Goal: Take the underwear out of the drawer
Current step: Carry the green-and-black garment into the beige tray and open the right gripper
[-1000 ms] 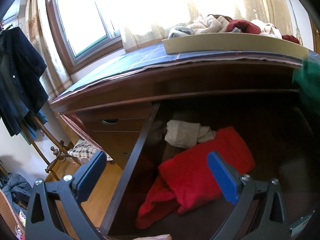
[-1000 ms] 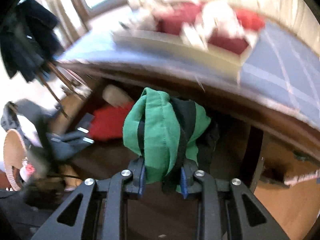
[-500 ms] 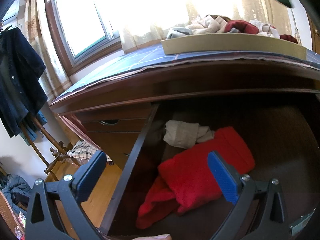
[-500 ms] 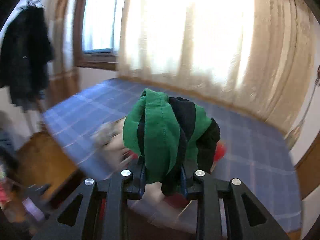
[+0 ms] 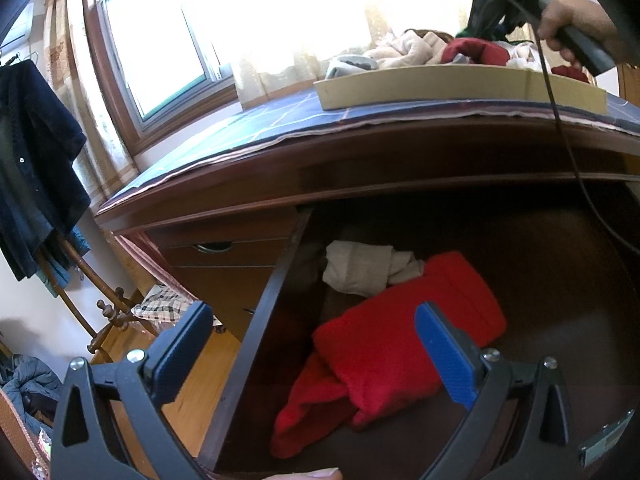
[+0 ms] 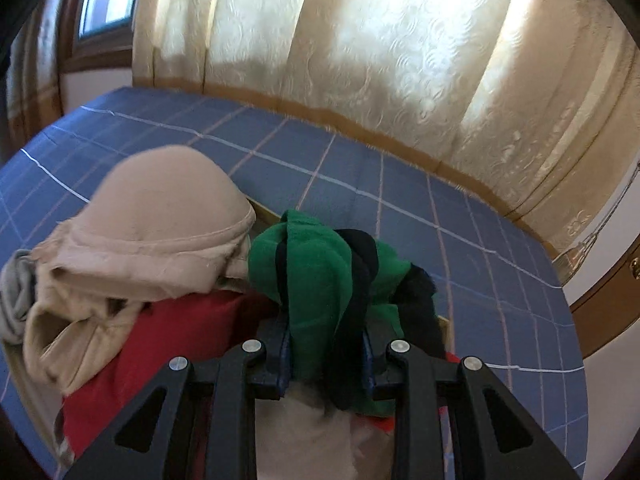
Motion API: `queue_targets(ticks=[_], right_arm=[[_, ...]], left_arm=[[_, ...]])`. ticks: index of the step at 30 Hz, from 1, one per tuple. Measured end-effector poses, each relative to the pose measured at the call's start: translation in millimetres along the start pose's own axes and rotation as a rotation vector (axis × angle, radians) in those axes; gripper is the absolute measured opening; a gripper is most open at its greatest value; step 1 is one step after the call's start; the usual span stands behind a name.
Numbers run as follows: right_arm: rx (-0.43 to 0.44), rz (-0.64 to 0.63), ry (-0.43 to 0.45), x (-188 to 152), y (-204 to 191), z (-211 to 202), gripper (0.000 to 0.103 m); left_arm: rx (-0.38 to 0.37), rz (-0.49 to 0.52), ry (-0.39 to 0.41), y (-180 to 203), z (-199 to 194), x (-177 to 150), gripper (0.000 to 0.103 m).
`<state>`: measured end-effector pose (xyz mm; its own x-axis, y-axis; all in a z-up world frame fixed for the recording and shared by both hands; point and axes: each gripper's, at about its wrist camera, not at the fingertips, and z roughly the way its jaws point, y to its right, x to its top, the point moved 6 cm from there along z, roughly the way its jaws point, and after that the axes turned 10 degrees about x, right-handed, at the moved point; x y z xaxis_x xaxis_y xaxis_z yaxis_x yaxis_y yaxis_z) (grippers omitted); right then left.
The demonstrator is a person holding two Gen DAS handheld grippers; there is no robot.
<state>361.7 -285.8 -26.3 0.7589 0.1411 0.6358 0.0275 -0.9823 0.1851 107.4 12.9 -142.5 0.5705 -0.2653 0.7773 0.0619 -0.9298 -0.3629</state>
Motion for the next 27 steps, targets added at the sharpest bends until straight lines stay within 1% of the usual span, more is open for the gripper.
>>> queue_targets(ticks=[3, 5, 7, 8, 9, 11, 12, 13, 14, 15, 17, 18, 20, 21, 24, 27], right_arm=[[0.003, 0.004, -0.037, 0.7, 2.6, 15.0, 0.029], [0.029, 0.019, -0.067, -1.8, 4.6, 25.9, 0.029], [0.050, 0.043, -0.080, -3.6, 8.2, 28.8, 0.031], [0.055, 0.054, -0.081, -4.0, 8.8, 29.7, 0.035], [0.050, 0.067, -0.079, -5.4, 10.9, 28.4, 0.042], [0.030, 0.083, -0.073, -7.4, 13.9, 26.0, 0.049], [0.034, 0.087, -0.064, -7.4, 13.6, 22.9, 0.050], [0.044, 0.096, -0.051, -7.8, 13.3, 16.9, 0.052], [0.056, 0.111, -0.032, -8.5, 12.8, 8.9, 0.059], [0.064, 0.126, -0.008, -10.2, 11.7, -1.9, 0.069], [0.074, 0.121, 0.048, -13.4, 5.9, -24.4, 0.078], [0.067, 0.099, 0.091, -16.0, 0.3, -40.2, 0.078], [0.059, 0.069, 0.143, -22.6, -9.4, -62.4, 0.078], [0.071, 0.065, 0.177, -28.7, -15.3, -76.7, 0.078], [0.130, 0.067, 0.244, -45.8, -30.6, -107.4, 0.080], [0.209, 0.076, 0.252, -63.7, -46.3, -122.2, 0.080]], left_arm=[[0.004, 0.000, -0.002, 0.3, 0.4, 0.0, 0.103], [0.008, 0.000, -0.004, 0.7, 0.8, 0.3, 0.103], [0.009, -0.003, -0.008, 0.9, 2.3, 0.8, 0.103], [0.009, -0.003, -0.008, 0.9, 2.3, 0.9, 0.103], [0.010, -0.002, -0.007, 0.8, 2.3, 1.1, 0.103], [0.008, -0.003, -0.006, 0.9, 2.1, 0.8, 0.103], [0.006, -0.004, -0.004, 0.7, 1.9, 0.6, 0.103], [0.003, -0.007, -0.004, 0.5, 2.1, 0.7, 0.103], [0.002, -0.009, -0.004, -0.1, 1.5, 0.5, 0.103], [0.001, -0.011, -0.004, -0.4, 1.5, 0.4, 0.103], [0.001, -0.014, -0.007, -1.1, 1.5, 0.1, 0.103], [0.002, -0.017, -0.008, -1.5, 1.4, 0.1, 0.103], [0.005, -0.019, -0.009, -1.9, 1.8, 0.2, 0.103], [0.006, -0.019, -0.008, -1.7, 1.7, 0.2, 0.103], [0.008, -0.021, -0.002, -1.5, 1.3, -0.1, 0.103], [0.010, -0.020, -0.003, -1.7, 1.3, -0.4, 0.103]])
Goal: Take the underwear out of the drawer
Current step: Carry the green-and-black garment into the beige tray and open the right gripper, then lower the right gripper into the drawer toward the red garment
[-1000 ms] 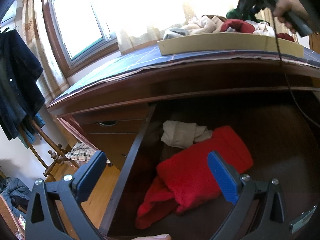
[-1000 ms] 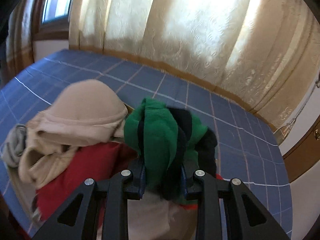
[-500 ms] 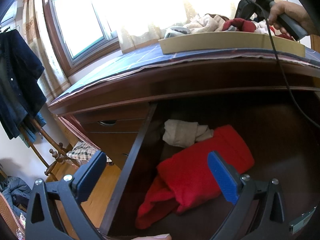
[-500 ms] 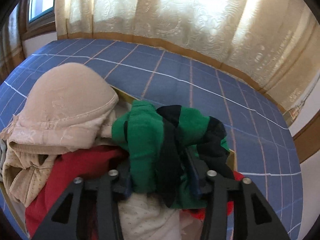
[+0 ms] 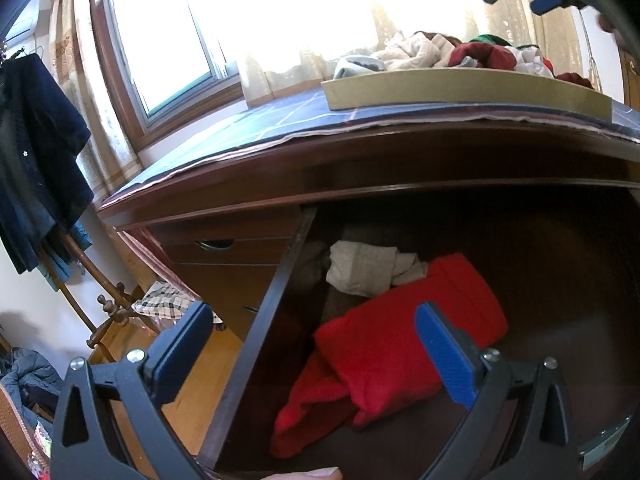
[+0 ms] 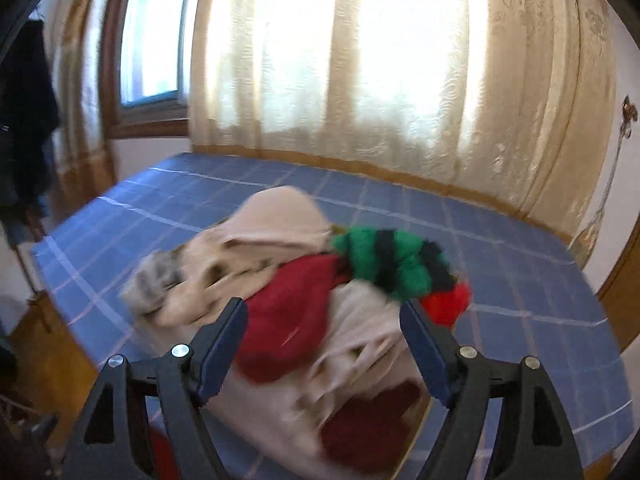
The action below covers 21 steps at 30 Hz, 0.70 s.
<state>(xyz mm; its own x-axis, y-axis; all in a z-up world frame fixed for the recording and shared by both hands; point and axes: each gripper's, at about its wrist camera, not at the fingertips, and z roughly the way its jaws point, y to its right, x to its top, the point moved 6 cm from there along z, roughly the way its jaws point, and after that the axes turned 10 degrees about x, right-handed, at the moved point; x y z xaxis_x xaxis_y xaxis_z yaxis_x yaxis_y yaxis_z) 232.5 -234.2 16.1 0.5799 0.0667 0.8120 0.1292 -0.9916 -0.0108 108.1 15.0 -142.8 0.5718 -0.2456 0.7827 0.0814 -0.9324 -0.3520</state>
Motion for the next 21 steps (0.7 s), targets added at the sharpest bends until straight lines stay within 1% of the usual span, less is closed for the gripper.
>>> queue_targets(ticks=[4, 8, 10, 15, 19, 21], right_arm=[[0.079, 0.019, -0.021, -24.4, -20.6, -12.7, 0.080], [0.098, 0.011, -0.007, -46.5, -40.8, -30.9, 0.080], [0.091, -0.006, -0.004, -54.7, -49.7, -37.9, 0.080], [0.101, -0.013, -0.007, -81.8, -61.7, -50.4, 0.080], [0.124, 0.006, -0.034, -101.9, -65.5, -48.2, 0.080], [0.141, 0.023, -0.065, -115.1, -67.7, -43.2, 0.080]], left_arm=[[0.001, -0.004, 0.002, -0.6, -0.5, -0.1, 0.103], [-0.003, -0.008, 0.012, -1.2, -2.2, 0.3, 0.103], [-0.003, -0.005, 0.015, -0.9, -2.7, 0.3, 0.103], [-0.005, -0.007, 0.013, -1.9, -3.7, 0.3, 0.103], [-0.005, -0.004, 0.012, -1.8, -3.6, 0.3, 0.103], [-0.005, -0.006, 0.013, -1.8, -3.5, 0.1, 0.103]])
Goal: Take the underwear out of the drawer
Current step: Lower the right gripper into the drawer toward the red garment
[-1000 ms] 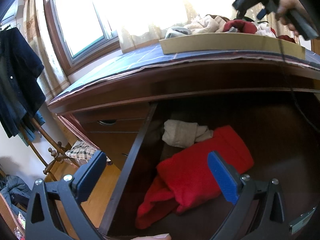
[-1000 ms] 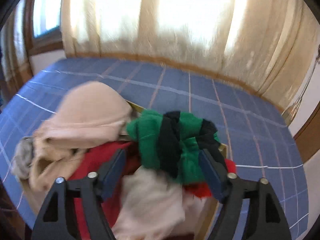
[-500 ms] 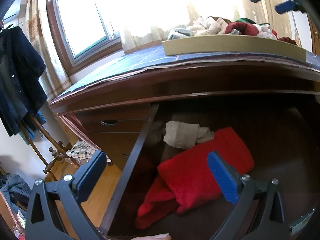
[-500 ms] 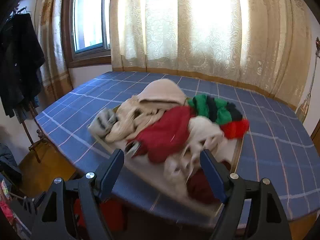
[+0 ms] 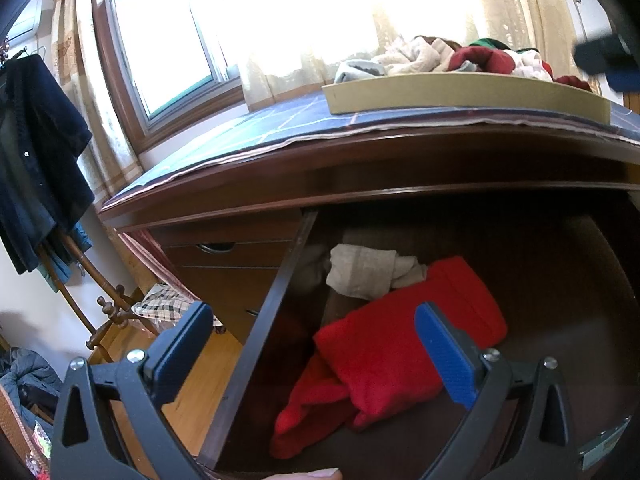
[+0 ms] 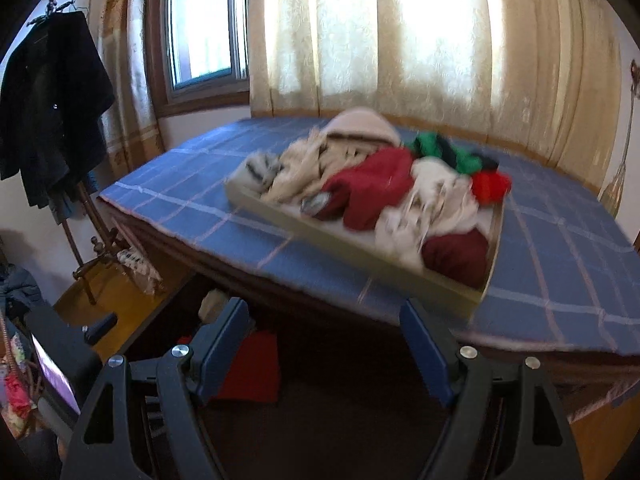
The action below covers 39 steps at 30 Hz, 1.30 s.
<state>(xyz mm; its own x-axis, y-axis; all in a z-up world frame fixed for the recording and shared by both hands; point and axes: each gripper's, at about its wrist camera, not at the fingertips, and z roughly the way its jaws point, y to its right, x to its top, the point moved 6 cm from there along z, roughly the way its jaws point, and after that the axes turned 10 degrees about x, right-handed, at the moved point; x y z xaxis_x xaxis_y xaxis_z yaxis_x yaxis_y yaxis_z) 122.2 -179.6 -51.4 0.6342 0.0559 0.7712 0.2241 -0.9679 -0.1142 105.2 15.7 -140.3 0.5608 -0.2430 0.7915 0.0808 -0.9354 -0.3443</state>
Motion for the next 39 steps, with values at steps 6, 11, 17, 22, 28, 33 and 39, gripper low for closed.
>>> queue_targets(ticks=[6, 11, 17, 22, 28, 33, 39], right_arm=[[0.043, 0.044, -0.067, -29.3, -3.2, 15.2, 0.080], [0.087, 0.114, -0.154, -54.7, 4.3, 32.1, 0.080], [0.162, 0.147, -0.258, -77.7, -5.2, 57.4, 0.080], [0.215, 0.143, -0.327, -81.3, -12.2, 77.6, 0.080], [0.253, 0.064, -0.413, -78.7, -24.2, 107.1, 0.080], [0.303, 0.014, -0.477, -84.2, -36.7, 133.5, 0.080], [0.335, 0.039, -0.561, -88.7, -45.0, 171.9, 0.080]], left_arm=[[-0.001, 0.002, 0.003, -0.3, -1.1, 0.8, 0.103], [0.004, -0.005, 0.014, -1.1, -2.6, 1.0, 0.103], [0.012, 0.009, 0.010, -0.7, -4.8, -2.0, 0.103], [-0.008, -0.044, 0.028, -6.1, -5.9, -0.9, 0.103], [-0.014, -0.087, 0.036, -13.2, -5.9, 1.1, 0.103], [0.101, -0.193, -0.021, -49.3, 5.6, 3.9, 0.103], [0.212, -0.156, -0.073, -60.1, 27.4, 0.5, 0.103]])
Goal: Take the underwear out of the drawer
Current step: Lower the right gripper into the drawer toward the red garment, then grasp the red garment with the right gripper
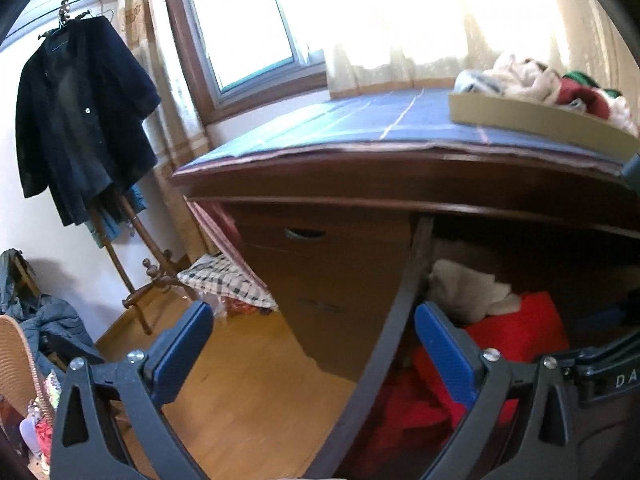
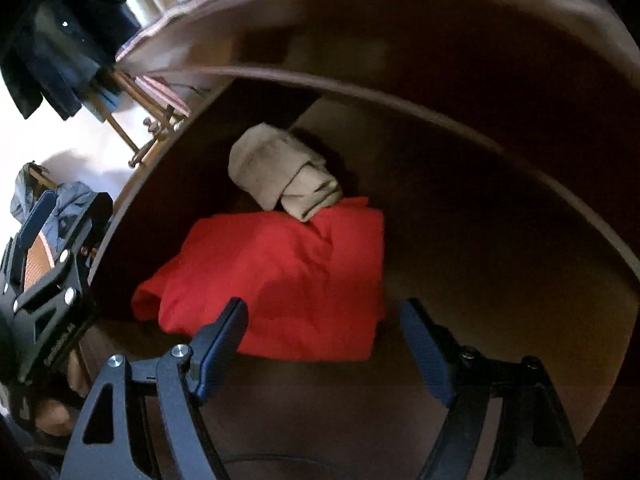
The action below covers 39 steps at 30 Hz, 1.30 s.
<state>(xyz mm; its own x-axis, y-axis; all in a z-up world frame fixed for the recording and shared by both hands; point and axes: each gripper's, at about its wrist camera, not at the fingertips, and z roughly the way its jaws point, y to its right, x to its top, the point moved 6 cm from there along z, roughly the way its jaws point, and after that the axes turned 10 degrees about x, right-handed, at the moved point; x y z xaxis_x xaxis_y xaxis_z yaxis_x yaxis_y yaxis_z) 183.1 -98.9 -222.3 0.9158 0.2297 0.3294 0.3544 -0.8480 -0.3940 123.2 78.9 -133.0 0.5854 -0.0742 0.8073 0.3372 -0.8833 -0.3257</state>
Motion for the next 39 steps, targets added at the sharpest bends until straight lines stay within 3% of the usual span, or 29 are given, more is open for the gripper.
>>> queue_targets(ticks=[6, 11, 16, 17, 18, 20, 24, 31, 39], right_arm=[[-0.043, -0.078, -0.061, 7.0, -7.4, 28.5, 0.080], [0.025, -0.095, -0.063, 6.7, -5.4, 45.0, 0.102], [0.005, -0.141, -0.055, 6.2, -7.9, 49.3, 0.102], [-0.007, -0.162, -0.050, 5.7, -9.0, 49.6, 0.097], [-0.005, -0.184, -0.038, 3.9, -12.8, 48.0, 0.083], [0.020, -0.230, -0.030, 1.9, -22.8, 46.3, 0.067], [0.014, -0.262, -0.046, -1.3, -31.0, 37.2, 0.050], [0.023, -0.249, -0.011, -17.9, -28.4, -10.0, 0.048], [0.023, -0.028, 0.141, -58.6, -0.5, -74.9, 0.048]], left_arm=[[0.004, 0.013, -0.013, 3.8, 4.3, -5.1, 0.103], [-0.009, 0.009, -0.027, 3.9, 5.2, -5.3, 0.103], [-0.009, 0.012, -0.026, 4.2, 6.1, -5.7, 0.103], [-0.009, 0.012, -0.025, 4.0, 5.7, -5.2, 0.103], [-0.009, 0.014, -0.021, 4.8, 5.5, -5.5, 0.103], [-0.005, 0.019, -0.016, 5.7, 5.3, -6.0, 0.103], [-0.003, 0.026, -0.010, 7.5, 3.7, -6.9, 0.103], [0.008, 0.043, -0.003, 9.2, 0.3, -8.6, 0.103], [-0.006, 0.072, 0.002, 17.8, -6.1, -8.2, 0.103]])
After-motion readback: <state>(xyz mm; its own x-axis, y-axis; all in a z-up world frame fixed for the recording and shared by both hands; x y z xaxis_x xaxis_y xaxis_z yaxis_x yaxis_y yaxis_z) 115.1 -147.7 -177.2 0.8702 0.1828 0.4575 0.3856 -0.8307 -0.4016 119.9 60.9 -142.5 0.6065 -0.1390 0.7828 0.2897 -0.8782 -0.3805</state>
